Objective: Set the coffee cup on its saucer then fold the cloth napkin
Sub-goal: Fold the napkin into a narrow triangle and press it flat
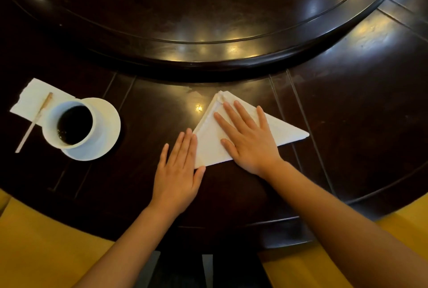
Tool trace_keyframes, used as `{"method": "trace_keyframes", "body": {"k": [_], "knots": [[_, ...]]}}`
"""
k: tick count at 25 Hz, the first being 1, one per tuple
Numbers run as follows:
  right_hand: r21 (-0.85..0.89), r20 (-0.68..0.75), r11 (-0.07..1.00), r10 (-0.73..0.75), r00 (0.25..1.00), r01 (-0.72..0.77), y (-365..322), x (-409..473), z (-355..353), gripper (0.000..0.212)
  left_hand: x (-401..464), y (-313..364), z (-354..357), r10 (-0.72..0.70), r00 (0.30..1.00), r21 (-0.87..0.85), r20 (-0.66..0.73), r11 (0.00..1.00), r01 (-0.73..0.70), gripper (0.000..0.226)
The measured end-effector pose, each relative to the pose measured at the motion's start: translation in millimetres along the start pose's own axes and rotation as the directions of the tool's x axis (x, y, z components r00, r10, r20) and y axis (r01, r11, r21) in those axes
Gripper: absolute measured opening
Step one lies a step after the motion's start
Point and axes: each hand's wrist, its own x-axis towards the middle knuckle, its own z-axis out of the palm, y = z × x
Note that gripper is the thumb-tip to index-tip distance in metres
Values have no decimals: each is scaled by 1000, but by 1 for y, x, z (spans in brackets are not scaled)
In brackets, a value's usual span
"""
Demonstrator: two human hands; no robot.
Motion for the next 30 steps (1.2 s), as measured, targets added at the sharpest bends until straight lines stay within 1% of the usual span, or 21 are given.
{"method": "trace_keyframes", "body": {"k": [3, 5, 6, 8, 10, 11, 12, 13, 14, 15, 16, 17, 18, 19, 22, 24, 26, 27, 28, 29, 30], "knots": [[-39, 52, 983, -179, 982, 181, 10, 4, -5, 57, -32, 18, 3, -37, 998, 6, 42, 999, 37, 70], [-57, 82, 942, -327, 942, 332, 18, 7, -7, 57, -58, 29, 5, -23, 997, 10, 75, 1000, 22, 69], [-61, 101, 906, -413, 905, 420, 23, 9, -8, 57, -72, 35, 6, 11, 996, -5, 89, 1000, -10, 68], [-64, 156, 806, -574, 804, 588, 34, 16, -12, 56, -92, 43, 6, 118, 988, -70, 96, 991, -111, 64], [-66, 201, 720, -669, 715, 691, 41, 23, -17, 55, -82, 41, 2, 191, 981, -129, 43, 974, -184, 58], [-71, 205, 701, -686, 698, 710, 41, 25, -19, 55, -67, 39, -1, 181, 983, -129, 8, 975, -179, 57], [-73, 188, 714, -676, 713, 696, 39, 25, -22, 56, -47, 37, -4, 150, 988, -107, -25, 983, -152, 58], [-68, 147, 764, -628, 764, 642, 38, 22, -24, 57, -26, 33, -7, 124, 991, -73, -43, 989, -126, 61], [-55, 91, 836, -540, 837, 545, 38, 17, -26, 58, -7, 29, -9, 119, 992, -40, -36, 992, -120, 62], [-39, 38, 906, -421, 906, 422, 41, 13, -29, 58, 8, 25, -10, 131, 991, -6, -7, 991, -131, 63], [-18, 7, 956, -294, 956, 294, 47, 10, -33, 59, 18, 21, -9, 152, 988, 26, 30, 988, -153, 64], [-2, 3, 983, -185, 983, 185, 54, 8, -38, 59, 23, 18, -7, 176, 983, 52, 58, 982, -179, 65], [-4, 22, 994, -109, 994, 109, 60, 7, -43, 60, 26, 14, -5, 199, 978, 68, 68, 977, -204, 65], [-23, 49, 997, -69, 996, 70, 66, 7, -49, 61, 26, 11, -2, 217, 974, 78, 71, 972, -222, 66], [-94, 108, 994, -48, 993, 59, 78, 15, -66, 60, 28, 8, -1, 249, 966, 94, 72, 962, -255, 65], [-77, 129, 997, -10, 992, 20, 81, 21, -75, 53, 30, 6, -4, 271, 960, 100, 76, 955, -278, 65], [-45, 150, 998, 38, 988, -32, 84, 24, -80, 41, 33, 2, -7, 306, 948, 96, 86, 945, -313, 62], [5, 168, 998, 63, 984, -64, 86, 24, -83, 34, 35, 0, -8, 327, 941, 91, 89, 938, -335, 61], [106, 195, 988, 91, 977, -113, 87, 22, -87, 27, 37, -2, -11, 348, 933, 85, 92, 931, -356, 60], [238, 234, 955, 119, 965, -175, 88, 19, -92, 19, 39, -3, -13, 366, 925, 80, 102, 924, -374, 59], [370, 271, 898, 140, 952, -238, 88, 17, -96, 13, 40, -5, -15, 378, 919, 77, 110, 919, -388, 59]]}}
